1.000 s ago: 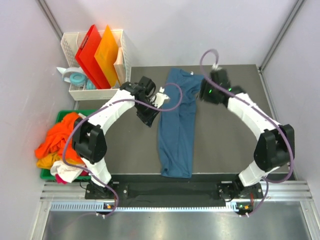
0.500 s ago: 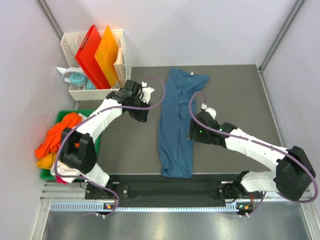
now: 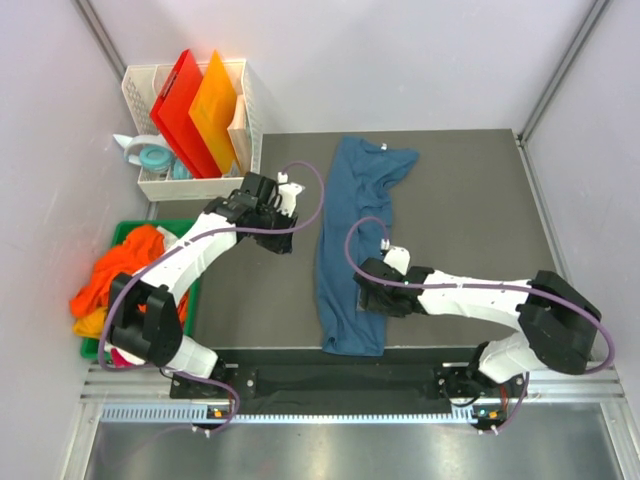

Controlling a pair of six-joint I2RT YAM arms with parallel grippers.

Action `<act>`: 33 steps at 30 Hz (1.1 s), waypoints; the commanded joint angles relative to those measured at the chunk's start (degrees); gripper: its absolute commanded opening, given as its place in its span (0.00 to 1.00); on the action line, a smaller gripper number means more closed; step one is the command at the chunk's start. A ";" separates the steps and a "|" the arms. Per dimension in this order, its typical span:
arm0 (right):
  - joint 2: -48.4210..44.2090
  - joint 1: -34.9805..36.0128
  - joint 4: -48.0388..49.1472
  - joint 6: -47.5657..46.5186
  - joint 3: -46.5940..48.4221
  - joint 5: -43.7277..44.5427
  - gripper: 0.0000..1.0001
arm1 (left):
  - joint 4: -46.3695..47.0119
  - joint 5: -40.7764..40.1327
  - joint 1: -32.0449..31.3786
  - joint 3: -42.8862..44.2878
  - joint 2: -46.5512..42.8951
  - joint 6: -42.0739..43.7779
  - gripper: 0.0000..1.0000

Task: Fold and stack the t-shirts
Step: Rotate the tshirt 90 degrees

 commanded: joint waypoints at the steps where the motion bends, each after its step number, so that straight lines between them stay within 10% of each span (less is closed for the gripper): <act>1: 2.65 1.41 -3.69 5.36 -0.07 4.85 0.64 | 3.25 -0.35 0.00 -0.25 -2.83 -0.36 0.30; 7: 4.41 2.20 -3.61 7.73 -2.44 3.89 0.55 | 3.60 -0.26 0.00 -1.13 -3.36 -0.45 0.30; 11: 3.89 2.99 -6.15 11.59 -3.05 4.32 0.00 | 4.39 0.00 0.00 -2.09 -3.98 -0.28 0.30; 27: -11.66 4.84 -27.86 31.37 -7.98 9.60 0.00 | 5.18 0.44 0.00 -2.62 -3.45 -0.45 0.30; 33: -12.02 6.15 -28.13 29.18 -5.17 12.75 0.41 | 4.30 0.88 -0.09 -1.66 -2.92 0.34 0.30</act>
